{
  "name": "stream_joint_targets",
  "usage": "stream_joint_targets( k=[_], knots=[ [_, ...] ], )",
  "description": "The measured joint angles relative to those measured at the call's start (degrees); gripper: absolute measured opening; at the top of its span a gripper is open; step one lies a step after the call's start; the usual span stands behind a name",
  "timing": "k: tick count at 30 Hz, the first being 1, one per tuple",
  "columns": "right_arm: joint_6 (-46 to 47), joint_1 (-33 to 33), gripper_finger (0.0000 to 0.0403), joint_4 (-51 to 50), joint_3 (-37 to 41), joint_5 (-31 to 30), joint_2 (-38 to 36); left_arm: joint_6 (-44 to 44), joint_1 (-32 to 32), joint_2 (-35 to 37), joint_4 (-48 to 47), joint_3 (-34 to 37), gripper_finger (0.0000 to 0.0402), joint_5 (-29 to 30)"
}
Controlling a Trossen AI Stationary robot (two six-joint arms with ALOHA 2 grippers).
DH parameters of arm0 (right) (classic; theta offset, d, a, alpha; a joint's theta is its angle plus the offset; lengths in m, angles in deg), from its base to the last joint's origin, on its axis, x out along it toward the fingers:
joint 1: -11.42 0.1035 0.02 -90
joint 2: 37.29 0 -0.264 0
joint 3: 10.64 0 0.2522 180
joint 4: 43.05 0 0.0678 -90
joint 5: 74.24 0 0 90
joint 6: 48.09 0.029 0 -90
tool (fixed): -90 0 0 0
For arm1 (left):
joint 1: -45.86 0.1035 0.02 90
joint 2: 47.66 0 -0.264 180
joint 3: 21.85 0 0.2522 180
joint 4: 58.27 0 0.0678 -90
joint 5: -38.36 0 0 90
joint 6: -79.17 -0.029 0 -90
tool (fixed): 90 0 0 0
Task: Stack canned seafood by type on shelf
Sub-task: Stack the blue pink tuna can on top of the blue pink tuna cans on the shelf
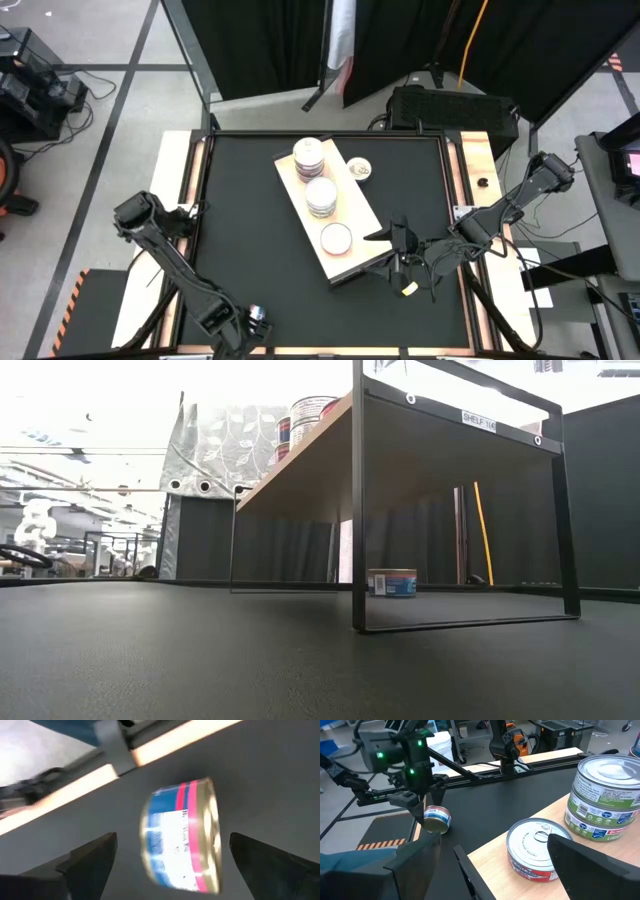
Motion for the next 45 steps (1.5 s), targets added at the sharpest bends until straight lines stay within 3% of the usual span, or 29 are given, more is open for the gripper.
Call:
stream_joint_targets(
  k=[14,28,32,37,45],
  knots=[
    [-0.5,0.7,0.0359,0.1,0.0,0.0,0.0,4.5,0.8,-1.9,-2.3,0.0,0.0289,-1.8],
    [-0.7,1.1,0.0359,0.1,0.0,0.0,0.0,5.8,1.0,-3.6,-2.3,-0.1,0.0216,-0.3],
    [-0.7,1.6,0.0359,0.1,0.0,0.0,0.0,10.1,1.3,-3.4,-2.5,-0.7,0.0188,4.7],
    [-0.5,1.9,0.0359,0.1,0.0,0.0,0.0,17.4,3.1,-0.5,-3.4,-1.6,0.0187,9.1],
    [0.9,2.3,0.0359,1.0,0.0,-0.2,2.7,31.1,6.1,12.6,-0.8,-2.4,0.0190,18.9]
  ],
)
